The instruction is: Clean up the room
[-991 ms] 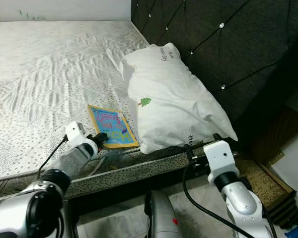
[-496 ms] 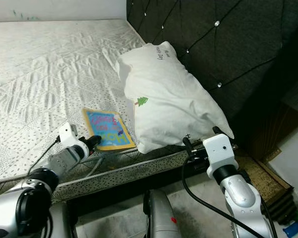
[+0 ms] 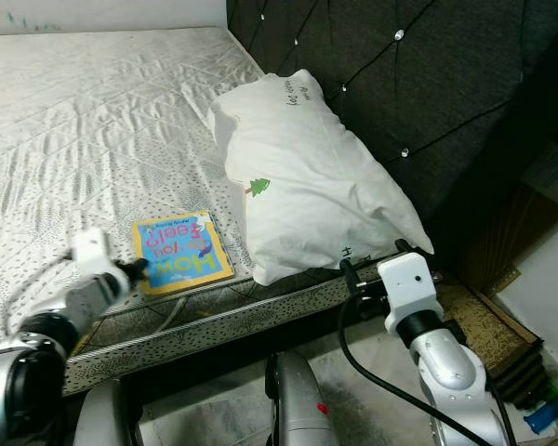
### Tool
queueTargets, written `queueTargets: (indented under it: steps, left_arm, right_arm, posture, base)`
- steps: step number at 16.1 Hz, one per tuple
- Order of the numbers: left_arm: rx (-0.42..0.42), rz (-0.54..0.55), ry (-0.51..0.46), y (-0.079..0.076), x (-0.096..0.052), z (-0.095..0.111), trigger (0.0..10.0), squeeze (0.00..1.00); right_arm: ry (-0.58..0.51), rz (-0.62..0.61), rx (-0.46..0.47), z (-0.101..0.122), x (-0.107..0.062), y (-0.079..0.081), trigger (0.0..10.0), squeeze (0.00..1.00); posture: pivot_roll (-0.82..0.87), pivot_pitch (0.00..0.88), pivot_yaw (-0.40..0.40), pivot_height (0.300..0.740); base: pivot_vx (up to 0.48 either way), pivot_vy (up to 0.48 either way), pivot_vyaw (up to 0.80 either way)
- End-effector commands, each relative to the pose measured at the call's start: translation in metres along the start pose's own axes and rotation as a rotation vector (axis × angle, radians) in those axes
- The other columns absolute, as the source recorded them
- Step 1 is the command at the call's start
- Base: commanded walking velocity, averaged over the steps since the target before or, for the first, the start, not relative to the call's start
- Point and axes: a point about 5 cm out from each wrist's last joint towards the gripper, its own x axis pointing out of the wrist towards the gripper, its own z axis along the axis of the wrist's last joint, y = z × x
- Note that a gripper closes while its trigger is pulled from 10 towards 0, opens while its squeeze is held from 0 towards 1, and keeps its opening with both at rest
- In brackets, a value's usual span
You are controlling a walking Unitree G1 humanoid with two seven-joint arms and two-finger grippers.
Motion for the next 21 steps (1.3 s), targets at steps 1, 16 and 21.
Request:
queueTargets:
  steps: [1, 16, 21]
  left_arm:
    - [0.032, 0.035, -0.01, 0.006, -0.001, -0.001, 10.0, 1.0]
    - [0.055, -0.312, -0.019, -0.092, -0.001, -0.042, 10.0, 1.0]
    - [0.047, -0.353, 0.073, -0.107, -0.012, -0.085, 10.0, 1.0]
  right_arm:
    - [0.004, 0.006, -0.002, -0.002, 0.001, 0.0, 10.0, 0.0]
    - [-0.014, 0.025, 0.014, -0.003, 0.01, 0.009, 10.0, 0.0]
    - [-0.022, 0.03, 0.015, -0.003, 0.013, 0.011, 10.0, 0.0]
  posture:
    - [-0.26, 0.047, -0.093, 0.55]
    - [-0.2, 0.047, -0.085, 0.55]
    - [-0.2, 0.045, -0.086, 0.55]
  base:
    - [0.0, 0.0, 0.0]
    - [0.0, 0.0, 0.0]
    - [0.0, 0.0, 0.0]
